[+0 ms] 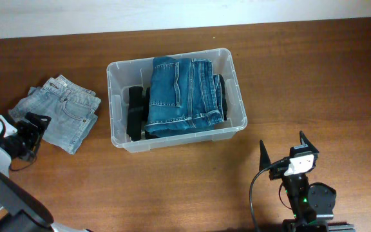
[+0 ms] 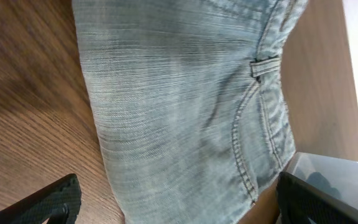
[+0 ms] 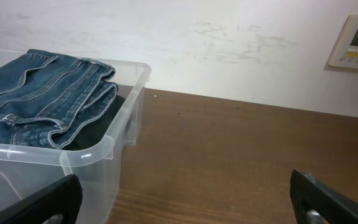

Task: Pack container

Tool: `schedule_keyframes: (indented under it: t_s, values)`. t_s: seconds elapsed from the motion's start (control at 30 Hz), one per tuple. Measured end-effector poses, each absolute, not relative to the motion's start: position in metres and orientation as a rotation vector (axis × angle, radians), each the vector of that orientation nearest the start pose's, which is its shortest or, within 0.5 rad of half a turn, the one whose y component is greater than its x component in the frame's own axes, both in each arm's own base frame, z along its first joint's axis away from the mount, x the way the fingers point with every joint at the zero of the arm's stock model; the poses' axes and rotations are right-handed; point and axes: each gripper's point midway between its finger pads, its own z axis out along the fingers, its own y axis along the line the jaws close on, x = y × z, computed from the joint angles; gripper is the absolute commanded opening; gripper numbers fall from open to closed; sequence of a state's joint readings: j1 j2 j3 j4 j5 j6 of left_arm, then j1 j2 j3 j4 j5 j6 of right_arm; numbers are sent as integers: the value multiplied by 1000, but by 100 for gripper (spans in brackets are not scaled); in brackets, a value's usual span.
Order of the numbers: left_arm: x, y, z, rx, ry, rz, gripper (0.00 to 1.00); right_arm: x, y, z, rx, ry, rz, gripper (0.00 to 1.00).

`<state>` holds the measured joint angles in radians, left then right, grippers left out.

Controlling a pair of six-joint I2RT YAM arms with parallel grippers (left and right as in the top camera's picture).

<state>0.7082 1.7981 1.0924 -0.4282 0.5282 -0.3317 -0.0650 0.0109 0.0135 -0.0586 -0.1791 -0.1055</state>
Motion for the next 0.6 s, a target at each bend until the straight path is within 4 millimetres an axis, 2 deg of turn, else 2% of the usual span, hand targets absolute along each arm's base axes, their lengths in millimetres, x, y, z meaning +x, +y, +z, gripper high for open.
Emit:
schedule_keyframes:
  t_s: [0.23, 0.6]
  values:
    - [363, 195, 35, -1155, 2314, -599, 99, 245, 15, 163, -171, 1617, 15, 98]
    - [371, 195, 26, -1129, 2297, -638, 99, 245, 15, 163, -170, 1617, 14, 98]
